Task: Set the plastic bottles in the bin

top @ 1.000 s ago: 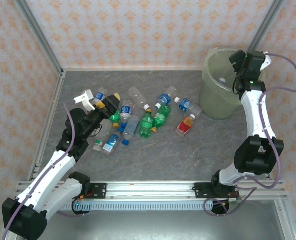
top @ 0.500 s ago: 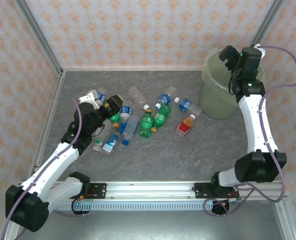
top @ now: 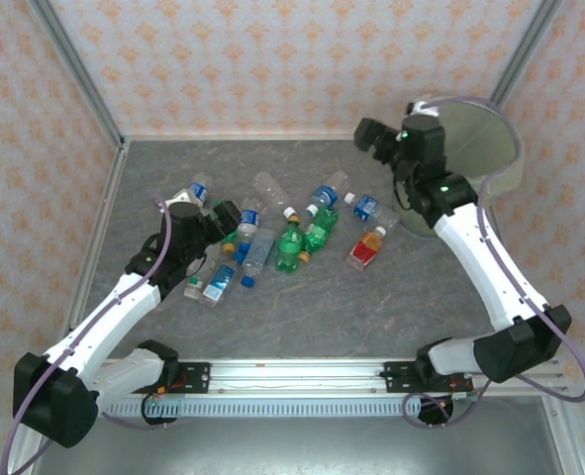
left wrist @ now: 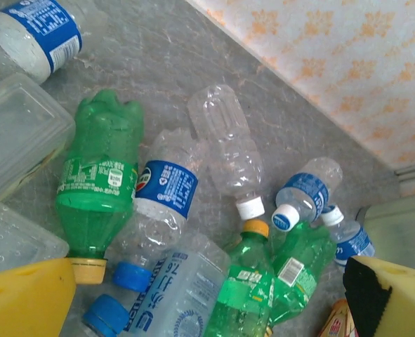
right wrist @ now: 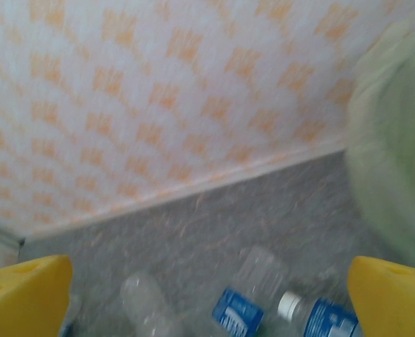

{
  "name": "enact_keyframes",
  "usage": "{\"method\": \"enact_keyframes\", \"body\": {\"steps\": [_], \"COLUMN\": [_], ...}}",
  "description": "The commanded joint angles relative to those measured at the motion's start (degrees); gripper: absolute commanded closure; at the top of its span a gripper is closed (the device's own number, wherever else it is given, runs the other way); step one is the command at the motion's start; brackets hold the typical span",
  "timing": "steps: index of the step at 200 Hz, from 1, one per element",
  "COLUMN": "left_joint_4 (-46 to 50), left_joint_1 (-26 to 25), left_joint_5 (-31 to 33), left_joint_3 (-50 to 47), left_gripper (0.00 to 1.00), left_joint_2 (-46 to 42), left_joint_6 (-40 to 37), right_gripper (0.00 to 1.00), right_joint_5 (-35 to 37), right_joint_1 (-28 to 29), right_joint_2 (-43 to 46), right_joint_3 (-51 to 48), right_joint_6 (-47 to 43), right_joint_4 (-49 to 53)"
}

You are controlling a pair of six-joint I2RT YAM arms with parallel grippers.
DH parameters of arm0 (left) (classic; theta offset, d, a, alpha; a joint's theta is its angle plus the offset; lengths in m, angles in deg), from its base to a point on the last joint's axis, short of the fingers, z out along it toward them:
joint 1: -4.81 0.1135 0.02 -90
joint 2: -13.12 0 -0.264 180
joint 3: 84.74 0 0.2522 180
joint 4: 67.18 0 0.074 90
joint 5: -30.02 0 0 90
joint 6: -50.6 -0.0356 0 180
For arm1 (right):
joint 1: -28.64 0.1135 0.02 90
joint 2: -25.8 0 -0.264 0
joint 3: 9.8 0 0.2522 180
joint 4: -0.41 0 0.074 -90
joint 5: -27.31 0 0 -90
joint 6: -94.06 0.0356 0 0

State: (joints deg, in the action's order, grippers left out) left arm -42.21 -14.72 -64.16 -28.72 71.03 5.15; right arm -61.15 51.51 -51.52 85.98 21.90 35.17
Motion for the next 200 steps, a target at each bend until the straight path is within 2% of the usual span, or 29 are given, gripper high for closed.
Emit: {"method": "enact_keyframes", "body": {"steps": [1, 22, 37, 98, 149, 200], "left_joint_4": [-0.51, -4.32, -4.74, -8.38, -8.65, -8.5], "left_joint_1": [-0.6, -0.62, -0.75, -1.8, -3.73, -4.28], "left_joint_5": [-2.72, -6.81, -7.5, -14.28, -13.84, -12.99], "left_joint_3": [-1.42, -3.13, -3.22, -3.15, -3.07, -3.57], "left_gripper": [0.01, 0.01, 0.01, 0.01, 0.01, 0.01], "left_joint_2": [-1.74, -3.29, -3.72, -4.03, -3.86, -4.74], "left_joint_6": [-1.66, -1.75, -1.53, -3.74, -4.13, -3.93], "right_gripper": [0.0, 0.0, 0.0, 0.01, 0.16, 0.19], "right_joint_5": [3.4, 4.44, 4.17, -3.22, -7.99, -9.54], "right_joint_1": [4.84, 8.48, 9.84, 10.0, 9.92, 9.56], "right_joint_2": [-1.62, -4.2, -6.21, -15.51, -23.7, -27.93], "right_joint_3": [-2.85, -5.43, -6.97, -10.39, -8.97, -9.7], "right_joint_6": [2.91, 6.67, 10.08, 18.07, 22.2, 23.97], "right_joint_4": [1.24, 1.52, 1.9, 2.38, 3.62, 0.85]}}
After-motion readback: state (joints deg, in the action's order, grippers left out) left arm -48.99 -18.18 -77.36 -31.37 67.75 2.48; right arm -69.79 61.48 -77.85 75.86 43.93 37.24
